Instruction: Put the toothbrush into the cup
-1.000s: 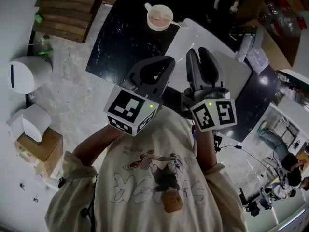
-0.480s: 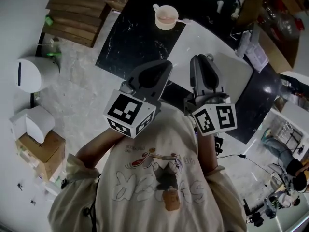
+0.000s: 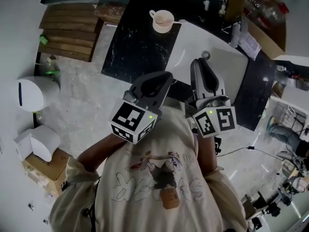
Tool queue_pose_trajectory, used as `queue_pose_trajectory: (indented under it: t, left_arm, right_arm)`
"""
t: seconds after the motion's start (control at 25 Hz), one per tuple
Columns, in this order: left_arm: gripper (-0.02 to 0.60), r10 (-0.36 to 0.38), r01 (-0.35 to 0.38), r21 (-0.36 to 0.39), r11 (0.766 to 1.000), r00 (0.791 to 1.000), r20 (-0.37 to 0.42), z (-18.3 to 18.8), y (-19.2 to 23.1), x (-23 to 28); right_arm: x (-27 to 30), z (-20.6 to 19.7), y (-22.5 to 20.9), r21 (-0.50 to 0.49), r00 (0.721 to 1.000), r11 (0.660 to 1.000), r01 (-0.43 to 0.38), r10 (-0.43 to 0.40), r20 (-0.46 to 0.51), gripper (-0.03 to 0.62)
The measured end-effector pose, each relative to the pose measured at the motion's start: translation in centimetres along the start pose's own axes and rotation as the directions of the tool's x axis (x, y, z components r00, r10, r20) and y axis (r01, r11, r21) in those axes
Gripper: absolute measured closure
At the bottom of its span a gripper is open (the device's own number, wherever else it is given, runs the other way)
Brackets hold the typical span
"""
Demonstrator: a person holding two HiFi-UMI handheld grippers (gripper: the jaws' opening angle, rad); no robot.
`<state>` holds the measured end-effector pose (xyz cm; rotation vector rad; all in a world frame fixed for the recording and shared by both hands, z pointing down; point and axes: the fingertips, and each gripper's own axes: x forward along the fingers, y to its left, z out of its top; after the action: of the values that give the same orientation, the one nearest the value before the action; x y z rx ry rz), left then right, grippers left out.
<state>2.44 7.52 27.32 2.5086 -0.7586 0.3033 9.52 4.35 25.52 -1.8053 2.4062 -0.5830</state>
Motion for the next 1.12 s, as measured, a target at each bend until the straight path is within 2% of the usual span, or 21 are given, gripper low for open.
queue_pose_trajectory:
  t: [0.16, 0.32, 0.68, 0.92, 1.12]
  left_arm:
    - [0.568, -0.001, 0.001, -0.006, 1.000, 1.000, -0.014, -0.9, 0.9, -4.0]
    - [0.568, 0.011, -0.011, -0.012, 1.000, 1.000, 0.015, -0.9, 2.0, -6.9]
    - [0.568, -0.013, 0.013, -0.022, 1.000, 1.000, 0.019, -2.7, 2.9, -12.2]
    - [0.568, -0.053, 0.053, 0.036, 0.998, 0.999, 0.005, -3.2, 2.8, -13.4]
    - [0.568, -0.044, 0.043, 0.103, 0.994, 0.999, 0.016, -3.0, 3.0, -14.0]
  right_arm:
    - [0.3, -0.6, 4.3, -0.005, 1.000, 1.000, -0.018, 0.018, 0.001, 0.537]
    - [0.4, -1.8, 8.0, -0.021, 0.999, 0.999, -0.045, 0.044, -0.010, 0.537]
    - [-0.4, -3.6, 13.6, -0.030, 0.999, 0.999, -0.037, 0.037, 0.009, 0.537]
    - [-2.1, -5.0, 15.1, -0.036, 1.000, 0.999, 0.004, -0.003, 0.018, 0.546]
    - [-2.6, -4.6, 16.0, -0.048, 0.998, 0.999, 0.008, -0.005, 0.055, 0.554]
